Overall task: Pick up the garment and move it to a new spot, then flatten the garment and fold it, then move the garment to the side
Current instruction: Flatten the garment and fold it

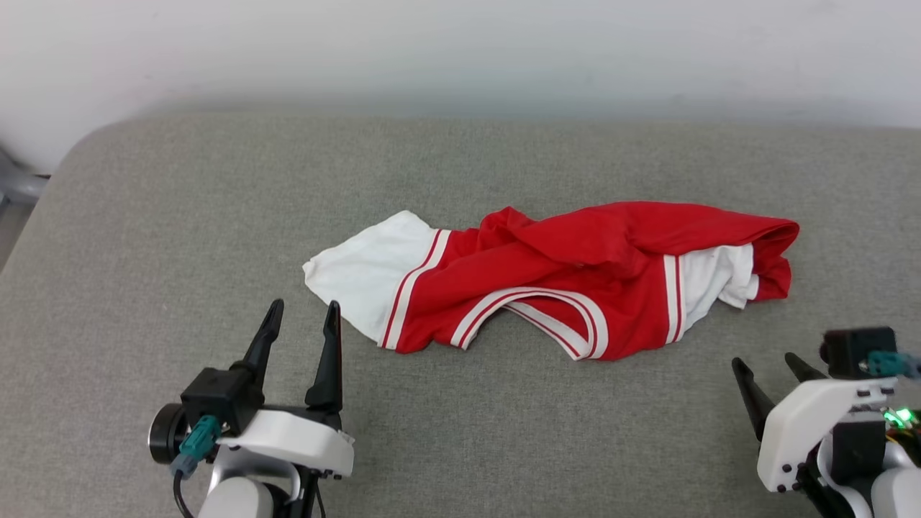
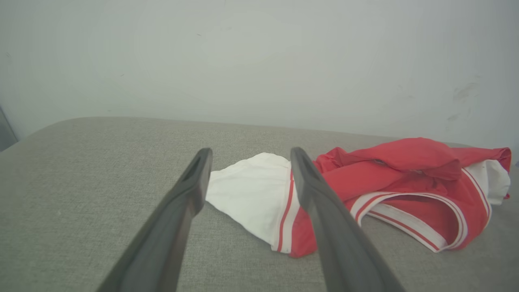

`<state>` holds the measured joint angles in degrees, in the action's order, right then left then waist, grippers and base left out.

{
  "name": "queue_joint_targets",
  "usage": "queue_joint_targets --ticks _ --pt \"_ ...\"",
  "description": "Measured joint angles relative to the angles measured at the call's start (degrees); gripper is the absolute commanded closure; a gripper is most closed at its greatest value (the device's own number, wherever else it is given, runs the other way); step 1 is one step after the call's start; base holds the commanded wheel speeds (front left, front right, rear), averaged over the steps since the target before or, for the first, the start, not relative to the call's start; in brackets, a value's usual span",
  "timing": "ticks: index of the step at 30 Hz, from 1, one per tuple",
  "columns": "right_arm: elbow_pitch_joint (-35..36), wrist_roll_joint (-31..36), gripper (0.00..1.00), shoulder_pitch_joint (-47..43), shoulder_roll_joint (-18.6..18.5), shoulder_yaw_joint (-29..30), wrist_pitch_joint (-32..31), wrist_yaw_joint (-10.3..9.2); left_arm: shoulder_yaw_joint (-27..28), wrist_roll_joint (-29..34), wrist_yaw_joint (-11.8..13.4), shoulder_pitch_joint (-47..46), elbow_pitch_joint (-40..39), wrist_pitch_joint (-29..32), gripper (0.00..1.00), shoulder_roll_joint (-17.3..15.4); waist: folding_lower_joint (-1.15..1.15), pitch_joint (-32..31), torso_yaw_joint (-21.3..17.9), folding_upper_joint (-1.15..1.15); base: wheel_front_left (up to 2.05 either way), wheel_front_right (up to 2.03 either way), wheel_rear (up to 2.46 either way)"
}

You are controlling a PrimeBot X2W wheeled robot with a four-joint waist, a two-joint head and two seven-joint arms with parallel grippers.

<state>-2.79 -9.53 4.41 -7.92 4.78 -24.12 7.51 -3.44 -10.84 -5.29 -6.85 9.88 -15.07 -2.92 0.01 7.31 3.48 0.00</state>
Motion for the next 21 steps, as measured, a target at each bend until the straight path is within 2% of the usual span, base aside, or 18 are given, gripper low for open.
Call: queue_joint_targets --ticks 3,8,18,21 --pt "-0.23 -2.01 0.0 2.36 -2.23 -2.44 -6.11 -0.01 -0.32 -0.12 -0.11 -1.14 -0.21 0.0 0.0 -0.01 0.0 1.29 0.51 0.0 0.0 0.0 0.0" --pt "-3.26 -4.33 0.0 8.61 -6.01 -7.53 -12.38 -0.01 -1.4 -1.04 -0.25 -2.93 -0.26 0.0 0.0 0.01 0.0 3.76 1.98 0.0 0.0 0.0 0.0" --pt "-13.89 -7.7 0.0 19.14 -8.81 -16.11 -13.85 0.01 -1.45 -1.78 -0.18 -5.03 -0.51 0.0 0.0 -0.02 -0.01 8.65 4.94 0.0 0.0 0.0 0.0" --pt "-17.46 -9.47 0.0 20.63 -9.21 -17.61 -16.05 -0.01 -1.47 -1.94 -0.18 -5.38 -0.45 0.0 0.0 0.01 -0.01 9.41 5.34 0.0 0.0 0.0 0.0"
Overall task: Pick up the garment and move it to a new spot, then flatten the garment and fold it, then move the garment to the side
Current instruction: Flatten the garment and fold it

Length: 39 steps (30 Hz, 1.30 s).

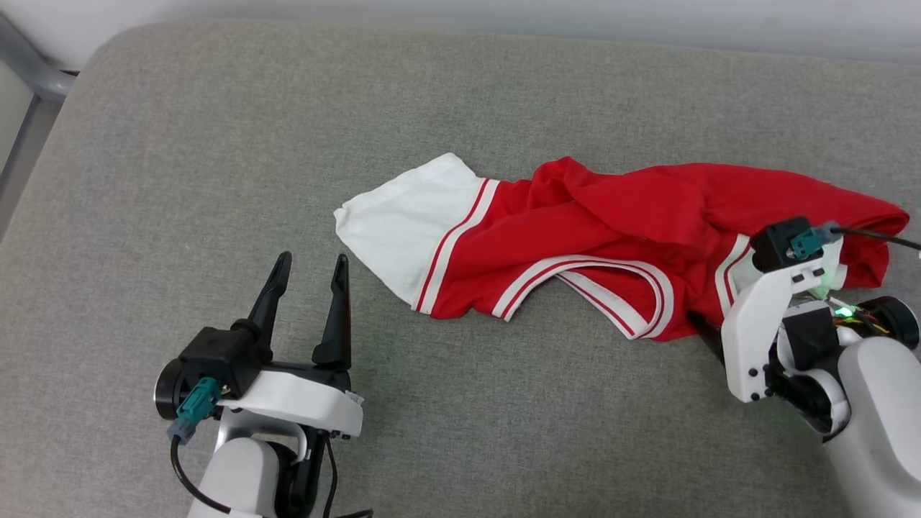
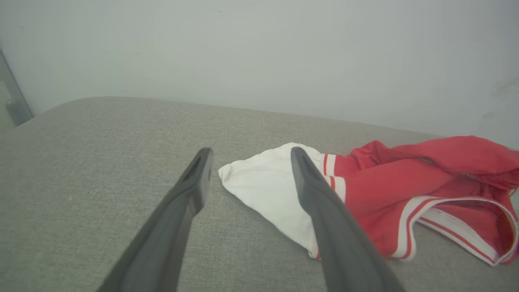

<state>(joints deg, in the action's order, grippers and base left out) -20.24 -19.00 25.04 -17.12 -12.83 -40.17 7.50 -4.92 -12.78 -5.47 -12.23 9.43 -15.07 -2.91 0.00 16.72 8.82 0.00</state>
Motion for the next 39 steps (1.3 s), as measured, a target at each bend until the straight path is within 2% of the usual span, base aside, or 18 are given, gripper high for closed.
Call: queue_joint_targets --ticks 1,2,3,4,8,11,15,21,25,28,35,36,37,38,39 --pt "-0.63 -0.68 0.0 0.45 0.05 -0.19 -0.8 0.0 0.01 0.0 0.02 -0.01 0.03 0.0 0.0 -0.03 0.0 0.08 0.06 0.0 0.0 0.0 0.0" --pt "-1.03 -1.32 0.57 0.65 0.08 -0.33 -1.31 -0.01 0.04 -0.02 0.1 -0.02 0.04 0.0 0.0 -0.01 0.0 0.07 0.05 0.0 0.0 0.0 0.0" --pt "-1.33 -1.93 0.84 0.83 0.09 -0.52 -1.56 -0.02 0.07 -0.09 0.19 -0.02 0.04 0.0 0.0 -0.01 0.01 0.03 -0.03 0.0 0.0 0.0 0.0" --pt "-1.44 -2.26 1.0 0.87 0.05 -0.74 -1.68 -0.03 0.12 -0.09 0.29 -0.01 0.05 0.0 0.0 -0.01 0.0 -0.06 -0.13 0.0 0.0 0.0 0.0" --pt "-0.74 -3.15 1.0 0.29 0.12 -1.41 -0.27 -0.01 0.53 -0.07 0.51 0.34 0.44 0.0 0.0 -0.01 0.0 -1.13 -0.91 0.0 0.0 0.0 0.0" --pt "2.44 -2.85 1.0 -1.19 -0.03 -1.02 0.83 0.0 0.75 0.12 0.51 0.88 0.58 0.0 0.0 0.0 0.0 -2.45 -1.72 0.0 0.0 0.0 0.0" --pt "9.18 -1.42 1.0 -4.85 -0.73 1.22 0.6 0.01 1.0 0.45 0.49 1.75 0.93 0.0 0.0 0.0 0.0 -4.6 -2.99 0.0 0.0 0.0 0.0" --pt "20.76 1.44 1.0 -15.21 -0.47 6.92 -4.19 0.01 0.94 0.68 0.62 3.8 1.53 0.0 0.0 0.0 0.0 -8.46 -4.79 0.0 0.0 0.0 0.0" --pt "27.06 3.47 1.0 -23.76 1.94 11.25 -7.54 0.01 0.91 0.91 0.64 5.04 1.92 0.0 0.0 -0.01 0.0 -10.81 -5.57 0.0 0.0 0.0 0.0" --pt "29.33 3.56 1.0 -30.59 5.14 12.98 -9.72 0.0 0.64 0.93 0.64 5.84 2.02 0.0 0.0 0.0 0.01 -12.13 -5.81 0.0 0.0 0.0 0.0" --pt "26.87 3.26 1.0 -38.71 11.69 15.17 -8.12 0.01 0.47 1.01 0.63 7.09 2.57 0.0 0.0 -0.03 0.01 -13.34 -5.9 0.0 0.0 0.0 0.0" --pt "26.16 2.96 0.92 -39.09 12.25 15.47 -6.86 0.0 0.51 1.01 0.63 7.23 2.7 0.0 0.0 -0.05 0.01 -13.47 -5.95 0.0 0.0 0.0 0.0" --pt "25.35 2.92 0.55 -39.28 12.55 15.48 -5.89 0.01 0.51 1.01 0.63 7.29 2.81 0.0 0.0 -0.07 0.01 -13.61 -5.99 0.0 0.0 0.0 0.0" --pt "24.81 2.91 0.1 -39.38 12.79 15.56 -4.65 0.01 0.48 1.01 0.63 7.31 2.88 0.0 0.0 -0.1 0.01 -13.73 -6.03 0.0 0.0 0.0 0.0" --pt "24.4 2.75 0.0 -39.39 13.08 15.85 -2.74 0.01 0.52 1.01 0.64 7.43 3.03 0.0 0.0 -0.15 0.0 -13.93 -6.09 0.0 0.0 0.0 0.0"
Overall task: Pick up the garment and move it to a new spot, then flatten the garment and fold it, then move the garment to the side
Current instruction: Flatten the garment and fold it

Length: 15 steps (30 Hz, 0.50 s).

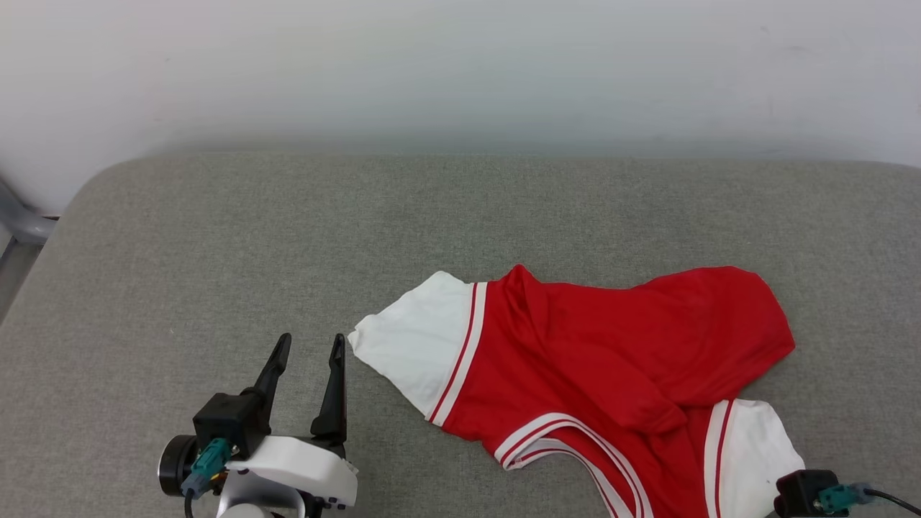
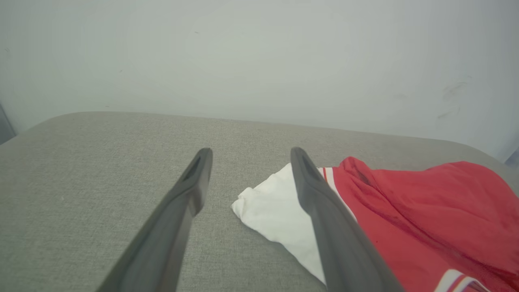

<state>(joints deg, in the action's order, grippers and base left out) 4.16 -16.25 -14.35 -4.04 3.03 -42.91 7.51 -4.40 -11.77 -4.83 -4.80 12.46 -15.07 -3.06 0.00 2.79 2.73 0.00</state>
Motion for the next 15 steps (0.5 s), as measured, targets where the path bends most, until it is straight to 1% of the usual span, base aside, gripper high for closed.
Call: queue_joint_targets --ticks 4,9,15 --pt "-0.63 -0.43 0.0 0.0 0.55 1.3 7.9 0.0 -0.1 0.0 0.04 0.82 0.32 0.0 0.0 -0.13 0.0 -0.67 -0.28 0.0 0.0 0.0 0.0" --pt "-0.15 -0.37 0.0 0.28 0.88 4.49 19.36 -0.01 0.01 -0.09 0.36 0.99 0.69 0.01 0.0 -0.48 0.01 -1.52 -0.78 0.0 0.0 0.0 0.0" --pt "-0.08 2.38 0.0 3.53 1.07 6.36 33.15 -0.01 -0.01 -0.18 0.82 1.0 0.78 0.37 0.0 -0.9 0.0 -2.2 -1.19 0.0 0.0 0.0 0.0"
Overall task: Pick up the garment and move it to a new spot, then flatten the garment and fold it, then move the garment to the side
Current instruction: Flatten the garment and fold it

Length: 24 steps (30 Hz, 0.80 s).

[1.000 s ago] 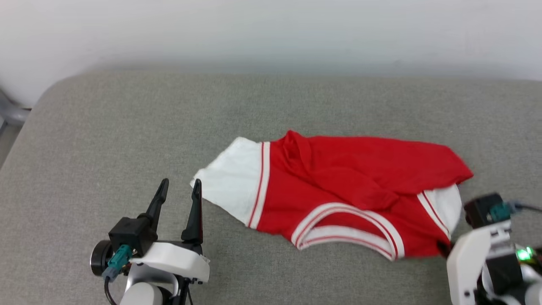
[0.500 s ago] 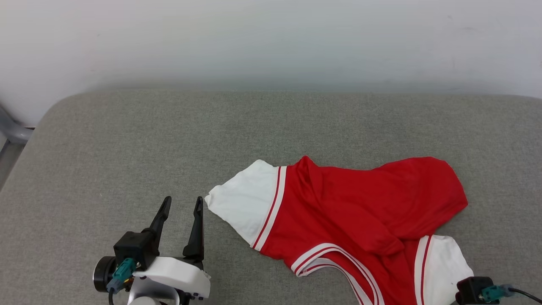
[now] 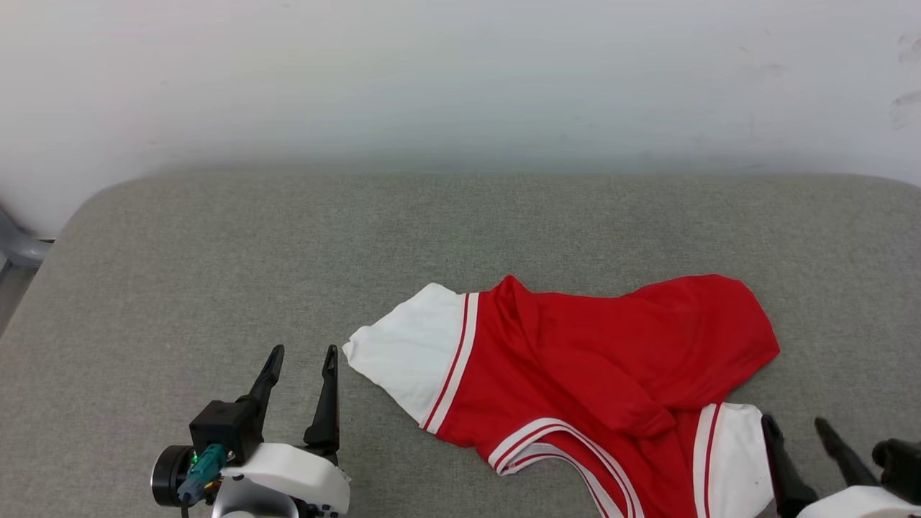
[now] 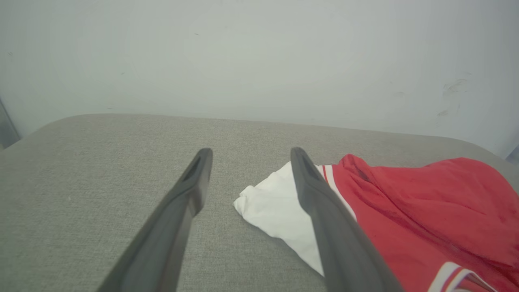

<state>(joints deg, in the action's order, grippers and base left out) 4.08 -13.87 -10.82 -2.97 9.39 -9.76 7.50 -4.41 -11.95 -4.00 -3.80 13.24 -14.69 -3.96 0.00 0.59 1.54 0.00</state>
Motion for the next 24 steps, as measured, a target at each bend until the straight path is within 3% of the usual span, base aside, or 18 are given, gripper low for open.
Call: queue_joint_targets --ticks 6,11,24 --pt "0.93 4.54 0.0 3.2 0.0 -0.73 7.94 0.0 0.14 -0.27 0.49 -0.75 0.04 0.68 0.0 -0.9 0.0 0.36 0.17 0.0 0.0 0.0 0.0" --pt "3.16 6.43 0.0 6.17 0.01 -2.5 9.18 0.0 -0.4 -0.44 0.13 -4.49 0.84 4.81 0.0 -2.11 0.0 2.46 0.13 0.0 0.0 0.0 0.0" --pt "5.83 6.78 0.0 11.42 0.02 -5.73 7.39 0.0 -4.58 -7.19 -3.0 -19.02 6.35 32.48 0.0 -8.05 -0.01 11.39 -1.34 0.0 0.0 0.0 0.0"
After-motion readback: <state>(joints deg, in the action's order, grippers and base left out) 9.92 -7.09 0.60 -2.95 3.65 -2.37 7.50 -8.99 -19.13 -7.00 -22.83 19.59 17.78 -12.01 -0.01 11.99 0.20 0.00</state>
